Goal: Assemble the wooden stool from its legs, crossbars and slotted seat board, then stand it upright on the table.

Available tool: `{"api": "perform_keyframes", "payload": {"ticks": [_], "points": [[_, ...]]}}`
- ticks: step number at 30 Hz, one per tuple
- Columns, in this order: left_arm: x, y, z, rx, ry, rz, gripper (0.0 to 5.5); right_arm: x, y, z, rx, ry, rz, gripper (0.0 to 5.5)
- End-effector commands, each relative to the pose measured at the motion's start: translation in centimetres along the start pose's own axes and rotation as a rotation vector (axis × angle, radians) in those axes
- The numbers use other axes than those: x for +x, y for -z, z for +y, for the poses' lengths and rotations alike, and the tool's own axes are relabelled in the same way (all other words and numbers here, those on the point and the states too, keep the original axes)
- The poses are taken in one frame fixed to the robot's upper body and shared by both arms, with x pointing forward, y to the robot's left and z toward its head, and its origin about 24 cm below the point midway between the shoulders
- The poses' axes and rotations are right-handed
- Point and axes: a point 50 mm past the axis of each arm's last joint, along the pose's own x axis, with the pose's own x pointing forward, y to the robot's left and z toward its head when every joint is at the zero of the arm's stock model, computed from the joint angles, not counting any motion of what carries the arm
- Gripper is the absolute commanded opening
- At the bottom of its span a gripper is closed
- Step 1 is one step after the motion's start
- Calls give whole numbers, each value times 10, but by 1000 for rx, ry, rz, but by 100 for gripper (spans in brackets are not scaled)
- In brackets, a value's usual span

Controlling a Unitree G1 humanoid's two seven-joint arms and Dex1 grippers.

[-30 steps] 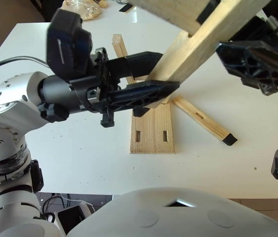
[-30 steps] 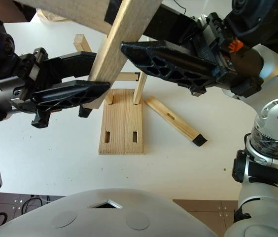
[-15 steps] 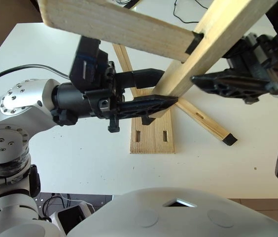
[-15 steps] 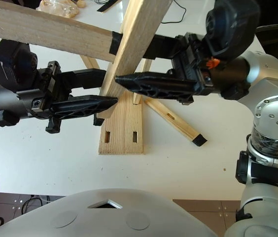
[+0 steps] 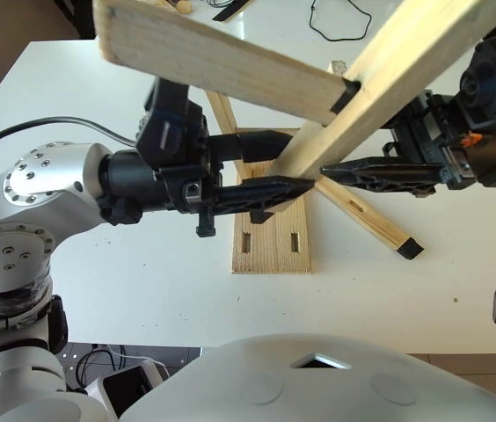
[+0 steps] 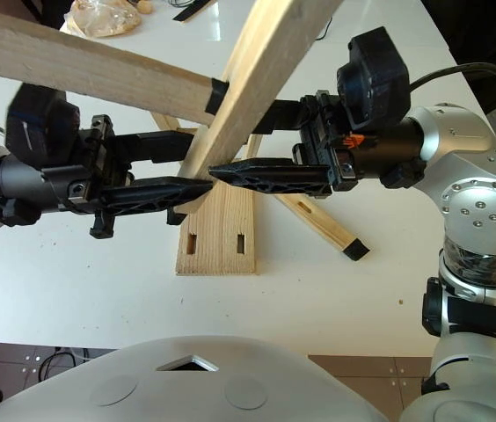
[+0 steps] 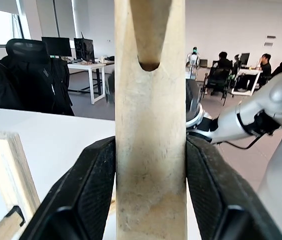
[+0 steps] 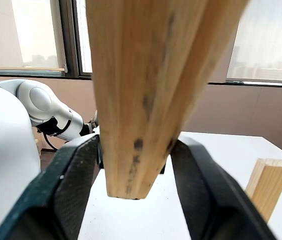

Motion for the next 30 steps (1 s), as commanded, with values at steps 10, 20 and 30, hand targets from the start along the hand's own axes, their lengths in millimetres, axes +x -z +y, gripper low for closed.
{"api": "perform_keyframes", "payload": {"ticks": [10, 20, 30], "points": [[0, 2, 4, 30, -11, 40, 203, -2, 7, 5, -6, -24, 43, 205], [-4, 12, 7, -6, -53, 77, 284, -5, 5, 1, -35, 8, 48, 199], [-49, 74, 11, -105, -183, 308, 368, -25, 6, -8, -71, 130, 130, 199]]}}
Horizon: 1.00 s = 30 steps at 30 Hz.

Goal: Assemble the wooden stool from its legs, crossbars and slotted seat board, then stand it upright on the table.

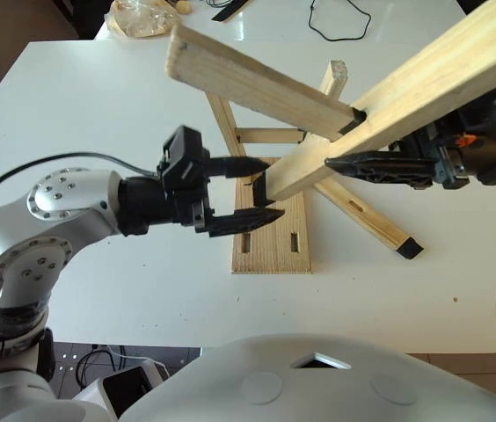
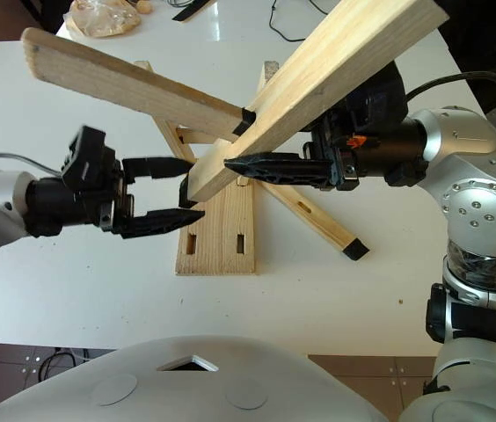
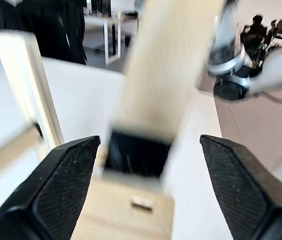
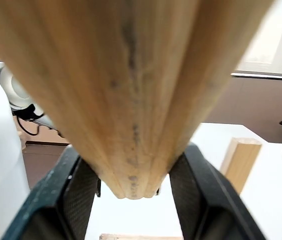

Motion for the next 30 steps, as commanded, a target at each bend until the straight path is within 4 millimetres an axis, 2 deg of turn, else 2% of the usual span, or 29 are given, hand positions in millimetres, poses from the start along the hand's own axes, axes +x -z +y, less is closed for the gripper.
{"api": "perform_keyframes", "payload": {"ticks": [1, 4, 7, 10, 13, 20, 25, 30], "points": [[-23, 34, 9, -27, -93, 135, 368, -14, 7, -3, -31, 79, 95, 199], [-36, 57, 15, -37, -167, 196, 368, -25, 30, 3, 5, 118, 200, 199], [-40, 75, 17, -24, -217, 237, 368, -30, 59, 17, 56, 108, 296, 199], [-37, 85, 13, -16, -229, 246, 368, -29, 82, 25, 88, 73, 353, 199], [-36, 92, 15, -3, -241, 256, 368, -28, 94, 27, 85, 57, 387, 199], [-33, 98, 14, 1, -229, 265, 368, -25, 102, 25, 41, 42, 408, 199], [-38, 110, 15, -19, -236, 305, 368, -21, 107, 23, 27, 34, 408, 199], [-40, 114, 14, -22, -242, 312, 368, -22, 114, 18, 8, 25, 449, 199]]}}
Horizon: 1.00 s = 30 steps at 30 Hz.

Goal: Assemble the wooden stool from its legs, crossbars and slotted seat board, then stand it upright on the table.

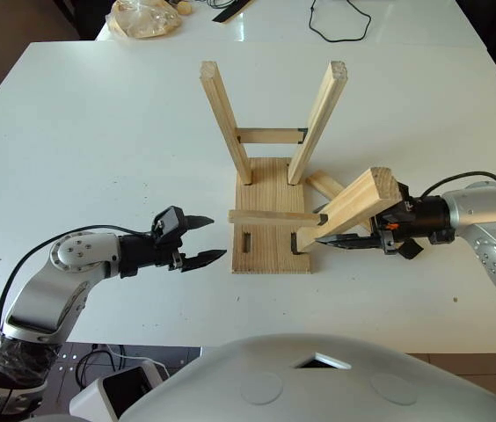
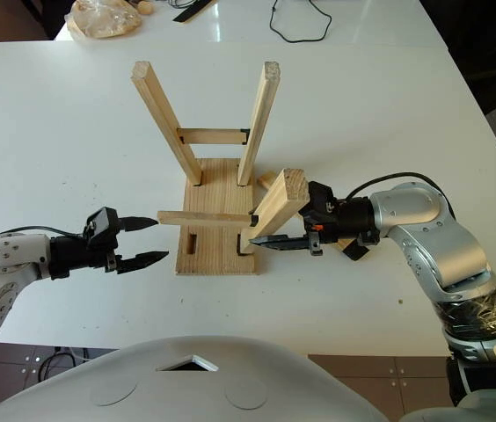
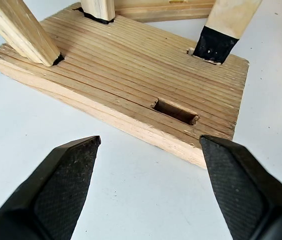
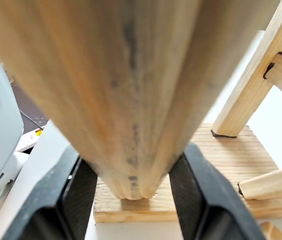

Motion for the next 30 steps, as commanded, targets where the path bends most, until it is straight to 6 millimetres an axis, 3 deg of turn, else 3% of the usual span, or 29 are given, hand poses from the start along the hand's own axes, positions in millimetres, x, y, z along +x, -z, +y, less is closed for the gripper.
{"api": "perform_keyframes", "payload": {"ticks": [1, 10, 18, 30], "points": [[0, 3, -2, -1, -5, 6, 368, 0, 13, -6, -2, 6, 77, 199], [4, 0, -6, -2, -14, -18, 368, -3, 36, -13, 21, -24, 163, 199], [4, 6, -8, -20, -16, -11, 368, 1, 49, -4, 17, -105, 225, 199], [6, 10, -2, -33, -63, -26, 368, -3, 49, -10, -1, -179, 267, 199]]}}
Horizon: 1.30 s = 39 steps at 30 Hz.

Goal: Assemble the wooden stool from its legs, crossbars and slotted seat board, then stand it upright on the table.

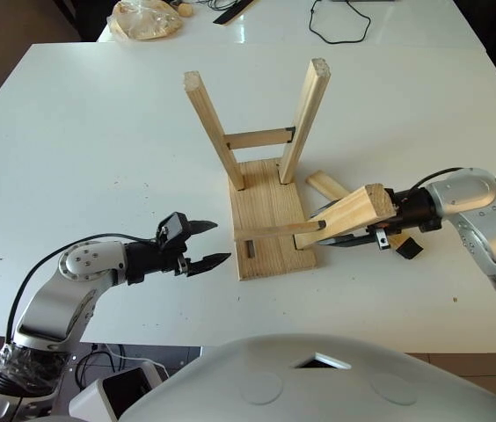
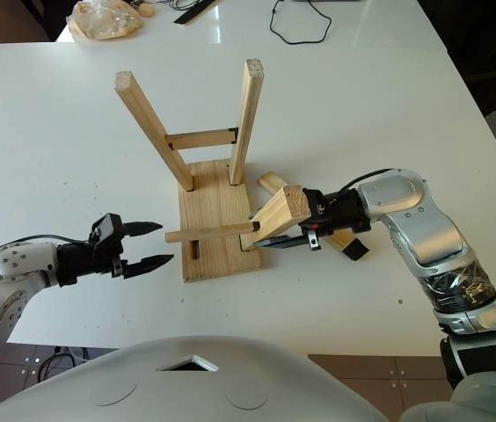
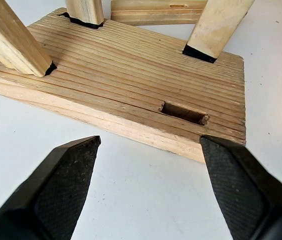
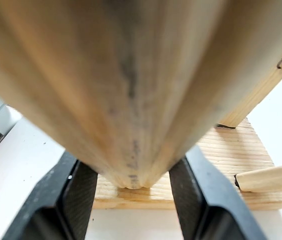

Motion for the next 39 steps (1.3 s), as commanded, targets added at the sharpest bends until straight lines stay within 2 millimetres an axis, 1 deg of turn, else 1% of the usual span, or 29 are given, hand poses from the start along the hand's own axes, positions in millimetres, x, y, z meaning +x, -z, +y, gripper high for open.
{"api": "perform_keyframes", "payload": {"ticks": [1, 9, 13, 19, 23, 25, 28, 31, 34, 35, 39], "points": [[0, 0, 4, 9, -25, -1, 368, -4, 30, 11, 133, -55, 164, 199], [2, 1, 0, 6, -25, -6, 368, -3, 31, 6, 175, -122, 163, 199], [3, 0, 1, 12, -25, -8, 368, 1, 43, 2, 227, -136, 195, 199], [4, -1, 3, 24, -27, -2, 368, 7, 66, 14, 281, -167, 273, 199], [4, -1, 1, 26, -30, -1, 368, 10, 74, 27, 274, -187, 305, 199], [4, -1, 1, 25, -33, -1, 368, 12, 74, 30, 255, -188, 308, 199], [4, 0, 1, 23, -41, -4, 368, 13, 71, 29, 246, -163, 290, 199], [5, -1, 3, 24, -50, -5, 368, 13, 67, 24, 245, -126, 262, 199], [5, -1, 4, 26, -54, -6, 368, 14, 55, 13, 227, -55, 194, 199], [5, -1, 4, 27, -54, -7, 368, 14, 52, 11, 219, -37, 184, 236], [4, -2, 5, 30, -59, -7, 368, 10, 45, 3, 194, 10, 188, 302]]}}
